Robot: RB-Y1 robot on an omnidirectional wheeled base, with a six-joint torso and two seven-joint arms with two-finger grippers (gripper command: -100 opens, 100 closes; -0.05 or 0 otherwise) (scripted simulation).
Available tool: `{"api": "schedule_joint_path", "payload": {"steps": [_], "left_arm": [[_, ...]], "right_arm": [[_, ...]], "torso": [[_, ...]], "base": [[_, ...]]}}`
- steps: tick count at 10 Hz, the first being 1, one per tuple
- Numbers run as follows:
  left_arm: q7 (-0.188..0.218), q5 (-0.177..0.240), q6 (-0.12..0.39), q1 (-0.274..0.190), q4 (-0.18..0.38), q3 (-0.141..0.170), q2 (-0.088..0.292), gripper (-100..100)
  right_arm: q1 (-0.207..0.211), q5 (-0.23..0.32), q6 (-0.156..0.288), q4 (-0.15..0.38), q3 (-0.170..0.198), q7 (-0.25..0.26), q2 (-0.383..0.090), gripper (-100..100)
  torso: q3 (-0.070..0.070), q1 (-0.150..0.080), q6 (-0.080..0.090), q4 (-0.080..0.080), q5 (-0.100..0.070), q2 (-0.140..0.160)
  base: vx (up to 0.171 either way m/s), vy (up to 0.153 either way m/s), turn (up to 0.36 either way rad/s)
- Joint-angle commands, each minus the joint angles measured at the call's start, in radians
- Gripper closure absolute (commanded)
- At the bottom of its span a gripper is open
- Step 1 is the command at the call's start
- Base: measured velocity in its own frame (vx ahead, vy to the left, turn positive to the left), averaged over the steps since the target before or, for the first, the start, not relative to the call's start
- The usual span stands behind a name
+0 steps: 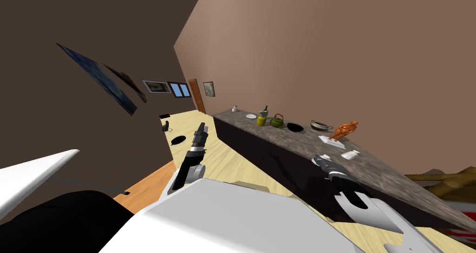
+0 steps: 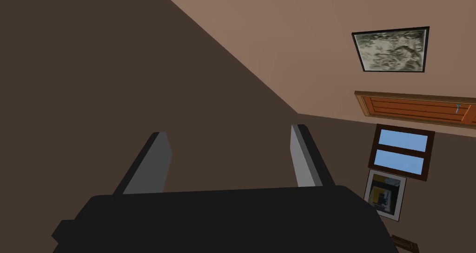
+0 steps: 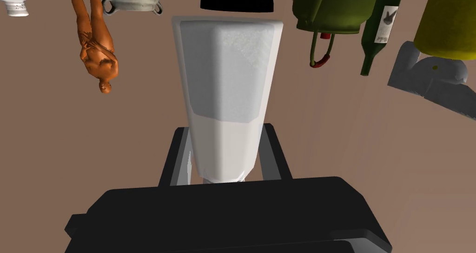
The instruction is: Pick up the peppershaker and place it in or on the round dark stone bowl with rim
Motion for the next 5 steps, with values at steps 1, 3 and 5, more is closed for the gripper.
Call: {"api": "schedule_joint_path", "payload": {"steps": [1,3,5], "left_arm": [[0.0,0.0,0.0,0.0,0.0,0.0,0.0,0],[0.0,0.0,0.0,0.0,0.0,0.0,0.0,0],[0.0,0.0,0.0,0.0,0.0,0.0,0.0,0]], "right_arm": [[-0.014,-0.006,0.037,0.009,-0.01,-0.023,-0.031,100],[-0.036,-0.01,0.083,0.028,-0.027,-0.047,-0.066,100],[-0.058,-0.012,0.134,0.051,-0.047,-0.068,-0.097,100]], "torso": [[0.0,0.0,0.0,0.0,0.0,0.0],[-0.001,-0.005,0.0,0.0,-0.001,-0.003],[-0.004,-0.008,0.0,-0.001,-0.002,-0.008]], "base": [[-0.196,-0.009,0.338],[-0.152,-0.047,0.326],[-0.08,-0.064,0.331]]}}
